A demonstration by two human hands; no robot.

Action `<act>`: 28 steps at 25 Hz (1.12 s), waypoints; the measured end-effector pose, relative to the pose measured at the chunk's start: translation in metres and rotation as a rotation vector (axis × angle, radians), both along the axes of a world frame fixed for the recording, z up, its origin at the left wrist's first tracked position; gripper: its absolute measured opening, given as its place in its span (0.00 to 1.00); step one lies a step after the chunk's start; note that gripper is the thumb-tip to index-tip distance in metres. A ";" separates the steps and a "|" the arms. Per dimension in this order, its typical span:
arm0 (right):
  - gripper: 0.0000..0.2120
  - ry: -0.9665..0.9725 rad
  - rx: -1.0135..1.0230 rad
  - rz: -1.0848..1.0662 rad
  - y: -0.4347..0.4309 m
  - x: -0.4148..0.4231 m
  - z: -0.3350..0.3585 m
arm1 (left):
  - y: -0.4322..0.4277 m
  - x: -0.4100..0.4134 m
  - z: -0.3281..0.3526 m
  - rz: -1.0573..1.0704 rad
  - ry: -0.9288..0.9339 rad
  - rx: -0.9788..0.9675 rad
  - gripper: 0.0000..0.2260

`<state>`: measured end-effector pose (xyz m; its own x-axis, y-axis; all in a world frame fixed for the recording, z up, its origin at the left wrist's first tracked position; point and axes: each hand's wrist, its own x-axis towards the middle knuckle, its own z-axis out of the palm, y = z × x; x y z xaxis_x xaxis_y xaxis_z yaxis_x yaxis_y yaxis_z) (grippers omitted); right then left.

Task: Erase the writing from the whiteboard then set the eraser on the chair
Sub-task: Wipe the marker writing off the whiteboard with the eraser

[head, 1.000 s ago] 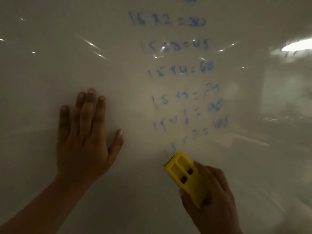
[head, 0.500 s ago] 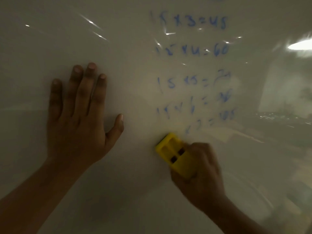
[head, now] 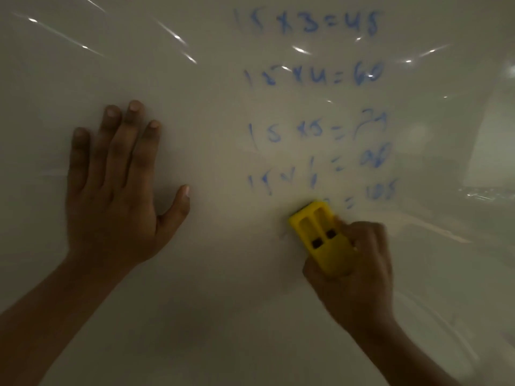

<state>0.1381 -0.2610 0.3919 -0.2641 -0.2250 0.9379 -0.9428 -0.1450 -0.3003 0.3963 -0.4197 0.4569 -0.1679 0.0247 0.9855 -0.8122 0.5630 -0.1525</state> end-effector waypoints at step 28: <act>0.19 0.161 0.078 -0.078 0.008 -0.017 0.016 | 0.003 0.002 0.001 0.005 -0.050 0.012 0.34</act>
